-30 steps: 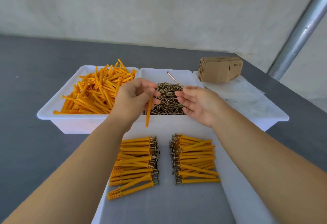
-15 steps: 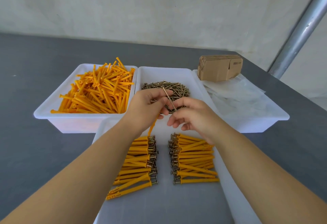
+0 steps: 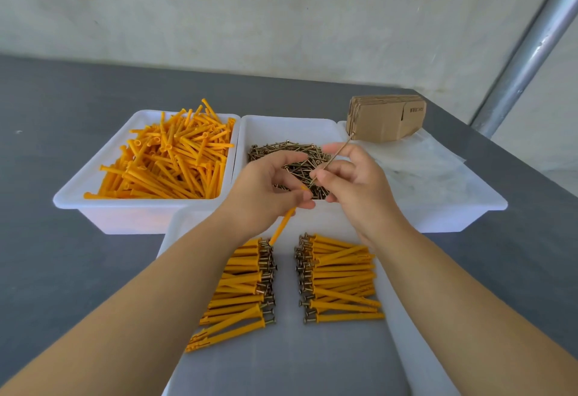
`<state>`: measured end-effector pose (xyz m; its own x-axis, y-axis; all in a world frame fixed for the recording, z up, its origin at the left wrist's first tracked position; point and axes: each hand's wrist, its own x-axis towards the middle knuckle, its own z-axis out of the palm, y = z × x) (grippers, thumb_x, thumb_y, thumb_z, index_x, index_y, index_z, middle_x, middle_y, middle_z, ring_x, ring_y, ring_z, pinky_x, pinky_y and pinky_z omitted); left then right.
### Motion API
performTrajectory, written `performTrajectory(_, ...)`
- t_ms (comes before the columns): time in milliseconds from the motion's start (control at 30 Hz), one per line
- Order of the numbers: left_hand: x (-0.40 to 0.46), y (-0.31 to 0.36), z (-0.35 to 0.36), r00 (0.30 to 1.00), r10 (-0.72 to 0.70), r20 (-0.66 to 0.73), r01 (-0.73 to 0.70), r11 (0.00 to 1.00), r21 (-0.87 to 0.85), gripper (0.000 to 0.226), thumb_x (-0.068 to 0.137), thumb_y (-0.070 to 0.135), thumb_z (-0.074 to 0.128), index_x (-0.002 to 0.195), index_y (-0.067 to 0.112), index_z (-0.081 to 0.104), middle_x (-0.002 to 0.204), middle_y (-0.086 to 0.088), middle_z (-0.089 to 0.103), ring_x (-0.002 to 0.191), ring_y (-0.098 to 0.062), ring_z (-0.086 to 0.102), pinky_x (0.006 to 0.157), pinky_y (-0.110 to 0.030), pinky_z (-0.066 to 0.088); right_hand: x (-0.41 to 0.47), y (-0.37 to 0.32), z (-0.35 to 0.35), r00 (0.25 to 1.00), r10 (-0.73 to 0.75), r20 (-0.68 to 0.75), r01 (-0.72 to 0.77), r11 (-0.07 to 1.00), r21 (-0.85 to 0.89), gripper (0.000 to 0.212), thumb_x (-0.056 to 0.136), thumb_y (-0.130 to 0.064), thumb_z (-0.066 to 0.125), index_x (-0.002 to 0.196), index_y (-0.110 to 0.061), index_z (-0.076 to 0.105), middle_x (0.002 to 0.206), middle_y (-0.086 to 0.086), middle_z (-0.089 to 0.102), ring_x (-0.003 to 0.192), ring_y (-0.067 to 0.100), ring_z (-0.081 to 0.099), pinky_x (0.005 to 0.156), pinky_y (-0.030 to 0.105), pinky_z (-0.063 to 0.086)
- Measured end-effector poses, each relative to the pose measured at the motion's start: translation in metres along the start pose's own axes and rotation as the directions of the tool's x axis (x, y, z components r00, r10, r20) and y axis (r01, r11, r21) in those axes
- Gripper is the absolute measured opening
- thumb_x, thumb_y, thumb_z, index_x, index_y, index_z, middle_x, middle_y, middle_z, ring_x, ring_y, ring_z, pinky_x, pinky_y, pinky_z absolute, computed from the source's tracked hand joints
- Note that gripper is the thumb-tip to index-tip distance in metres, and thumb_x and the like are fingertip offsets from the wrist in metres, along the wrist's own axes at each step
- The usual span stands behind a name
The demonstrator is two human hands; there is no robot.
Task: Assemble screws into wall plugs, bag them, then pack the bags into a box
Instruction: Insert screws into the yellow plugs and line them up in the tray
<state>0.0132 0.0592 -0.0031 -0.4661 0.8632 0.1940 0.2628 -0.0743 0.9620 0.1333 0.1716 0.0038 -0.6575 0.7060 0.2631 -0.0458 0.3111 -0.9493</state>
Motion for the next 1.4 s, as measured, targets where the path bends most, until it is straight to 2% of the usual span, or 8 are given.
performTrajectory(100,0.0,-0.001,0.004,0.999,-0.001,0.039,0.001,1.0,0.011,0.062,0.085,0.001,0.073,0.138,0.02,0.048,0.076,0.0,0.072,0.083,-0.019,0.075,0.066,-0.037,0.059,-0.002,-0.001,0.002,0.997,-0.075,-0.021,0.074,0.996,-0.046,0.071,0.089,-0.005,0.068,0.146,-0.027,0.032,0.084,0.0,0.075,0.088,0.007,0.07,0.084,0.03,0.055)
performTrajectory(200,-0.002,0.001,0.004,0.999,0.004,0.047,-0.004,1.0,-0.013,0.064,0.085,0.001,0.073,0.138,0.024,0.046,0.077,0.0,0.073,0.084,-0.019,0.075,0.061,-0.025,0.055,-0.004,-0.002,0.003,0.987,-0.159,-0.015,0.156,0.98,-0.123,0.087,0.088,-0.003,0.07,0.154,-0.029,0.02,0.081,0.0,0.074,0.084,0.01,0.071,0.089,0.035,0.056)
performTrajectory(400,-0.003,0.004,0.004,0.999,-0.028,0.02,0.029,0.999,-0.018,0.065,0.085,0.001,0.072,0.141,0.02,0.045,0.077,-0.003,0.073,0.083,-0.019,0.075,0.061,-0.029,0.058,-0.005,-0.001,0.002,0.977,-0.214,-0.02,0.21,0.97,-0.123,0.079,0.088,-0.003,0.069,0.15,-0.03,0.027,0.077,-0.004,0.074,0.081,0.007,0.07,0.084,0.02,0.054)
performTrajectory(600,-0.003,0.003,0.004,1.0,-0.017,0.019,0.017,1.0,-0.021,0.064,0.085,0.001,0.072,0.141,0.02,0.045,0.085,-0.009,0.075,0.082,-0.019,0.075,0.065,-0.032,0.061,-0.002,0.005,0.002,0.982,-0.177,0.073,0.188,0.961,-0.201,0.067,0.088,-0.006,0.069,0.143,-0.032,0.042,0.08,-0.005,0.073,0.079,0.008,0.069,0.075,0.021,0.055)
performTrajectory(767,-0.002,0.003,0.002,1.0,0.026,0.005,-0.026,0.999,-0.023,0.063,0.082,0.003,0.075,0.138,0.016,0.05,0.086,-0.011,0.075,0.082,-0.025,0.072,0.068,-0.025,0.056,-0.002,0.005,0.001,0.987,-0.162,0.012,0.161,0.968,-0.192,0.038,0.099,-0.038,0.05,0.136,-0.032,0.055,0.116,-0.016,0.062,0.103,0.0,0.062,0.083,0.021,0.051)
performTrajectory(1000,-0.008,0.01,0.01,0.976,0.089,0.198,-0.107,0.991,0.079,0.017,0.081,-0.003,0.075,0.096,0.004,0.069,0.086,-0.018,0.073,0.073,-0.025,0.067,0.063,-0.03,0.057,0.005,0.006,-0.012,0.958,-0.142,-0.248,0.118,0.987,-0.11,0.033,0.102,-0.03,0.047,0.134,-0.027,0.053,0.109,-0.006,0.064,0.074,-0.003,0.063,0.068,0.023,0.045)
performTrajectory(1167,-0.009,0.013,0.018,0.983,0.121,0.139,-0.164,0.917,0.362,0.013,0.078,0.002,0.078,0.081,0.008,0.067,0.081,-0.002,0.07,0.069,-0.019,0.072,0.069,-0.034,0.059,0.007,0.005,-0.016,0.949,-0.127,-0.288,0.109,0.991,-0.077,0.024,0.101,-0.03,0.047,0.124,-0.036,0.052,0.105,-0.007,0.065,0.074,0.0,0.063,0.068,0.026,0.046)
performTrajectory(1400,-0.008,0.02,-0.009,0.998,0.057,-0.018,-0.055,0.992,0.112,0.016,0.082,-0.005,0.072,0.082,0.006,0.061,0.079,-0.017,0.068,0.069,-0.023,0.074,0.059,-0.033,0.061,0.007,0.006,-0.018,0.951,-0.089,-0.295,0.073,0.995,-0.064,0.025,0.102,-0.03,0.047,0.126,-0.036,0.052,0.104,-0.007,0.065,0.075,0.001,0.063,0.069,0.026,0.046)
